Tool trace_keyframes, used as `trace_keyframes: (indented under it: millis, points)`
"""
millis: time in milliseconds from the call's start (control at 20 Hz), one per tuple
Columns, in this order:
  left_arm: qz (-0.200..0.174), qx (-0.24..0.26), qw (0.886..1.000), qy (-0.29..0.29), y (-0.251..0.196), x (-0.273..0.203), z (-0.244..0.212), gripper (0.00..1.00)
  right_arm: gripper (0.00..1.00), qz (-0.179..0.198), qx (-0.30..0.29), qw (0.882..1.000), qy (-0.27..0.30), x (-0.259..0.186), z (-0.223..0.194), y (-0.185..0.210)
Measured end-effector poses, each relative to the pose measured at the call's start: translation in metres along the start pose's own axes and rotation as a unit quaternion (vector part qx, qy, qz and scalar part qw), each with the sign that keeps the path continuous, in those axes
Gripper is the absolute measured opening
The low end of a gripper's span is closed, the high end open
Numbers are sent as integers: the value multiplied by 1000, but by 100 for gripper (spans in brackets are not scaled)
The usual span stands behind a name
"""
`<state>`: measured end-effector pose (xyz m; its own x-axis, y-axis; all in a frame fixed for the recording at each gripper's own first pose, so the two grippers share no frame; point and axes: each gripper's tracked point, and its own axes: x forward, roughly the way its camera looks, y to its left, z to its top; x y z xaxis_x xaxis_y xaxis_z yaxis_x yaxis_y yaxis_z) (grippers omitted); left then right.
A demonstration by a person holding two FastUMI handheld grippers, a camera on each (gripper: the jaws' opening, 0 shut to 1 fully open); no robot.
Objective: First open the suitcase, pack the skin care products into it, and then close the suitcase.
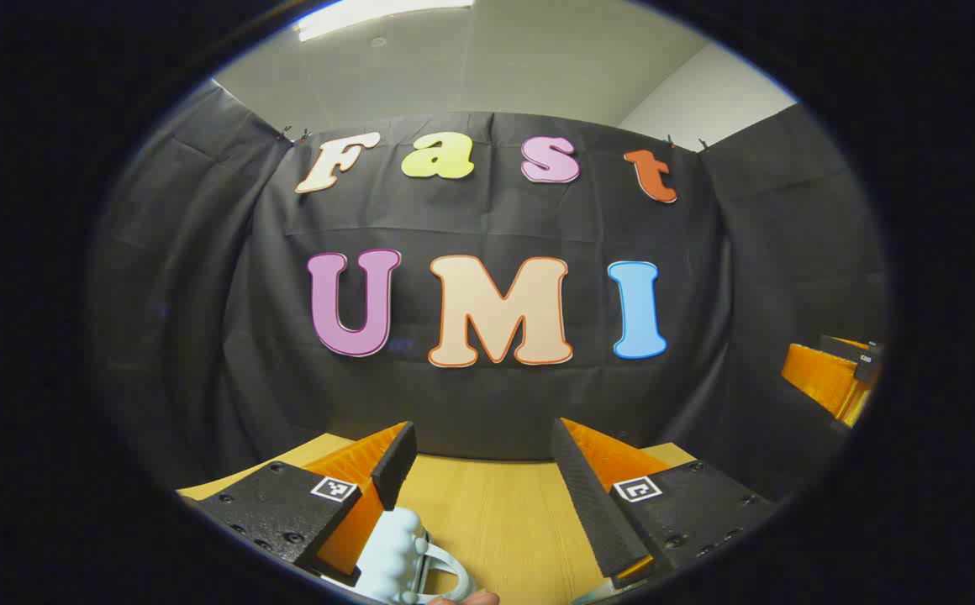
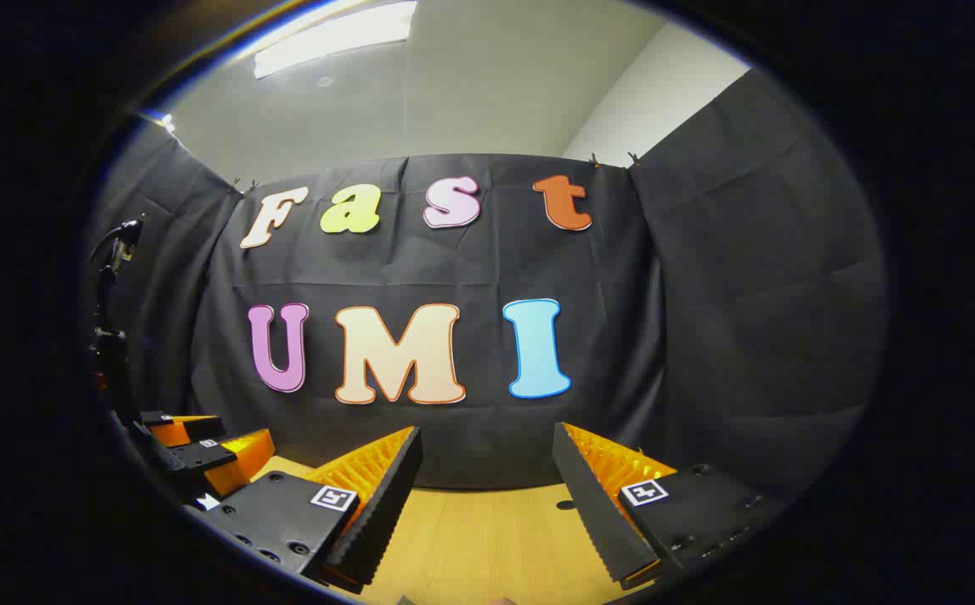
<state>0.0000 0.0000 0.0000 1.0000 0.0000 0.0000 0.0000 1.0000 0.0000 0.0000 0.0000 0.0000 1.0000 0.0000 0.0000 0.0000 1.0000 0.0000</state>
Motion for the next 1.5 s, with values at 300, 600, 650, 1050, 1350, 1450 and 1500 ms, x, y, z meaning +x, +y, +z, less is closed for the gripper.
trace_keyframes:
  millis: [300,600,650,1050,1350,1450,1500]
  points:
    - [15,6,1000,22,-5,3,-10,95,98,10,2,1000,-1,6,-1,-14]
    - [53,22,997,51,-8,2,-33,95,98,37,18,999,18,13,-21,-32]
    - [63,26,996,60,-5,-2,-39,94,98,44,23,999,23,14,-26,-33]
    - [60,49,980,184,5,-11,-139,95,98,16,24,999,27,15,-27,-49]
    - [35,8,955,293,1,-19,-216,96,98,-13,-6,999,42,2,-33,-51]
    - [29,4,945,326,2,-19,-238,97,98,-21,-21,998,50,-3,-37,-52]
    - [25,-3,940,340,1,-20,-249,97,98,-24,-27,998,54,-4,-39,-50]
